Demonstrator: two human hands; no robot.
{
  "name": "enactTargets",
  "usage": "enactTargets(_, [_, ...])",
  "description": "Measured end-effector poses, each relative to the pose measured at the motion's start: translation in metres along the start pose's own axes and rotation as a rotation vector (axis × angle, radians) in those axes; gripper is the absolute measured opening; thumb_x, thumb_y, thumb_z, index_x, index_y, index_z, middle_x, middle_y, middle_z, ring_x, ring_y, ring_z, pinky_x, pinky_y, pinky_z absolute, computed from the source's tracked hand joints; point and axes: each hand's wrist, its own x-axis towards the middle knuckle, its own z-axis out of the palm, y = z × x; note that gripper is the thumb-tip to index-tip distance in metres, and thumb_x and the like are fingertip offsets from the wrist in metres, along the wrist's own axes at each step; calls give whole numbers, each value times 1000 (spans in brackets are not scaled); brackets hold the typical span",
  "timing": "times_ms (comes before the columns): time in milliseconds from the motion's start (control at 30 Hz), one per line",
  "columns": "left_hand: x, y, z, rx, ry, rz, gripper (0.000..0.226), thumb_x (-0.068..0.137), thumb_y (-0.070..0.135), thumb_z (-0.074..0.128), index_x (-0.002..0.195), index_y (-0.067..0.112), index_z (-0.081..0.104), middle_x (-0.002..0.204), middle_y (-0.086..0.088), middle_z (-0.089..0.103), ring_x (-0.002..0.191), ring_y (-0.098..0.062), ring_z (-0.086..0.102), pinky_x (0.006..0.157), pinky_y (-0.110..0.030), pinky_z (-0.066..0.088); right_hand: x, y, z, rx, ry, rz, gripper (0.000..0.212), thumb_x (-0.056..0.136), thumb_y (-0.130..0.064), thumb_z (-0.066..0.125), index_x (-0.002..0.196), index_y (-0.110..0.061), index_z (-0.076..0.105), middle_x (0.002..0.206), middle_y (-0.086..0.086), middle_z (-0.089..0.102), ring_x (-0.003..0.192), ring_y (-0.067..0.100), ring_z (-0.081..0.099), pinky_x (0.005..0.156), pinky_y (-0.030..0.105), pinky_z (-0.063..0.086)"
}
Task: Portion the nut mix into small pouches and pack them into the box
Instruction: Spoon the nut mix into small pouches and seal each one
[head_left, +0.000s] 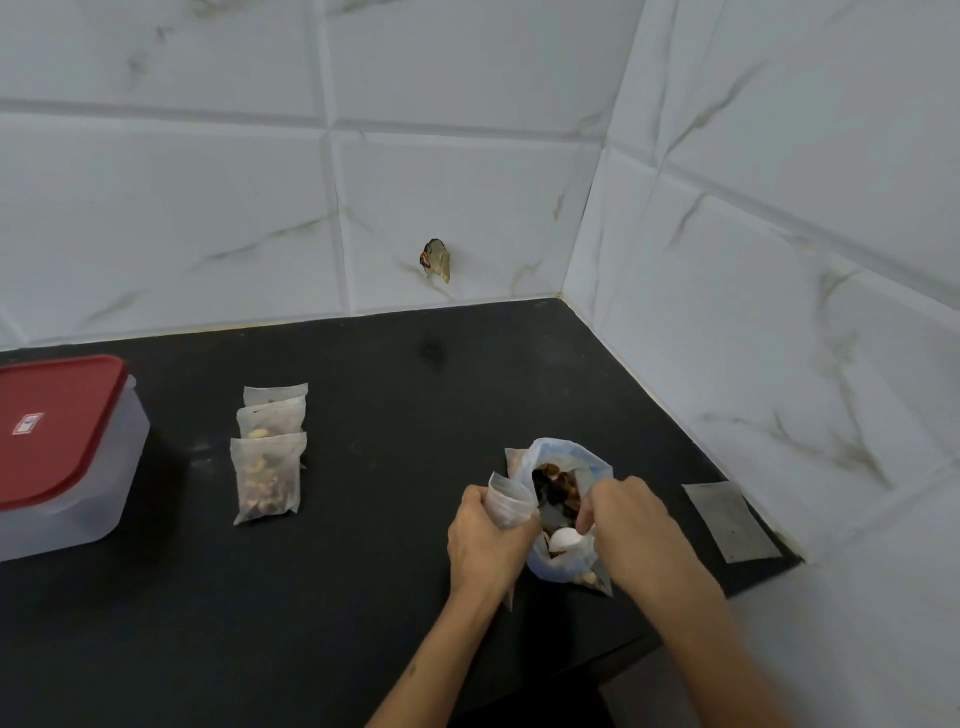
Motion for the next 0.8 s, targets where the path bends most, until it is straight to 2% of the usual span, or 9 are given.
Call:
enactTargets(100, [1, -4, 7, -4, 6, -13, 27, 73, 17, 74, 86, 20, 49, 90, 2, 61, 84, -13, 61, 62, -24, 48, -11, -5, 5, -215, 100, -99, 45, 90, -25, 61, 130, -14, 44, 125, 9, 42, 94, 16, 44, 82, 27, 41])
enactTargets(167, [1, -7, 10, -16, 21, -18, 27, 73, 15, 73, 85, 19, 50, 91, 0, 62, 85, -15, 61, 61, -23, 47, -19, -4, 16, -257, 183, -170, 37, 91, -23, 59, 124, -14, 47, 120, 8, 45, 87, 14, 40, 78, 25, 38])
enactTargets(267, [1, -9, 12, -31, 34, -20, 27, 73, 14, 74, 87, 18, 52, 91, 0, 62, 85, -15, 61, 61, -23, 46, -21, -1, 32, -256, 202, -216, 35, 94, -22, 54, 127, -13, 48, 123, 7, 48, 108, 16, 46, 88, 27, 41])
enactTargets(400, [5, -11, 13, -24, 39, -16, 27, 72, 16, 75, 88, 17, 53, 91, 1, 62, 87, -16, 61, 71, -31, 54, -26, 5, 50, -236, 254, -209, 35, 96, -23, 50, 129, -12, 49, 130, 6, 50, 122, 18, 40, 97, 27, 37])
enactTargets(667, [10, -16, 13, -27, 34, 1, 28, 70, 20, 77, 88, 19, 55, 93, 1, 64, 89, -16, 63, 77, -38, 56, -13, 11, 70, -148, 431, -250, 32, 97, -20, 47, 129, -14, 50, 131, 3, 50, 119, 17, 38, 95, 25, 34])
enactTargets(733, [11, -17, 12, -25, 27, 15, 29, 70, 21, 78, 89, 19, 55, 93, 1, 64, 88, -15, 63, 74, -35, 56, -9, 11, 73, -102, 466, -247, 31, 97, -20, 46, 127, -15, 51, 129, 1, 51, 118, 15, 39, 94, 24, 34])
enactTargets(800, [12, -16, 10, -36, 20, 34, 29, 72, 20, 79, 89, 17, 57, 91, 2, 65, 85, -12, 63, 67, -27, 53, -7, 9, 73, -43, 470, -230, 32, 97, -22, 48, 128, -17, 51, 128, -1, 51, 116, 14, 39, 91, 22, 35])
